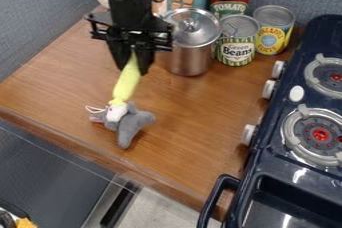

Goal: Move a yellow object to the bottom right of the table

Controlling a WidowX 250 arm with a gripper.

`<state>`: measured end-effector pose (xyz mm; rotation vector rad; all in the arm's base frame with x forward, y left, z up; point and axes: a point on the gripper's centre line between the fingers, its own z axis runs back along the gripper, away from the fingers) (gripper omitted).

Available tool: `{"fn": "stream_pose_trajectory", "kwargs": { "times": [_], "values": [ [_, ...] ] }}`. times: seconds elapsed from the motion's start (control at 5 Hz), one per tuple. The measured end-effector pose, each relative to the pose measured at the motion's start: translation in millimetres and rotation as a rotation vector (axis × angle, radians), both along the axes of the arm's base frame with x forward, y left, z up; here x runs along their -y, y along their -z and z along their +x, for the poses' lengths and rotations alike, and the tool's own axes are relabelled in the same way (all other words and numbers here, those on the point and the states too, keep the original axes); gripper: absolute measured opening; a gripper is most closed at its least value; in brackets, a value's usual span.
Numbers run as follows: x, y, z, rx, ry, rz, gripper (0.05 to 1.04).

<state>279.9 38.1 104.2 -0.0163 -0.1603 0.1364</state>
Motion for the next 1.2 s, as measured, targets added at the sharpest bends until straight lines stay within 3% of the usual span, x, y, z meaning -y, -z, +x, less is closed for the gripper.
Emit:
{"fn": "stream_pose_trajectory", "kwargs": {
  "times": [0.4,0.6,0.8,1.0,1.2],
  "values": [
    [23.0,13.7,-7.1,-0.059,0.222,-0.031,0.354],
    [36.0,35.1,-7.6,-0.112,0.322,-0.062,0.354],
    [46.0,51.1,-6.4,-0.141,0.370,-0.081,0.354],
    [53.3,78.9,-11.2,-0.209,0.374,-0.138,0.354],
    [54.9,85.2,-10.9,-0.217,0.339,-0.154,0.354]
  ]
}}
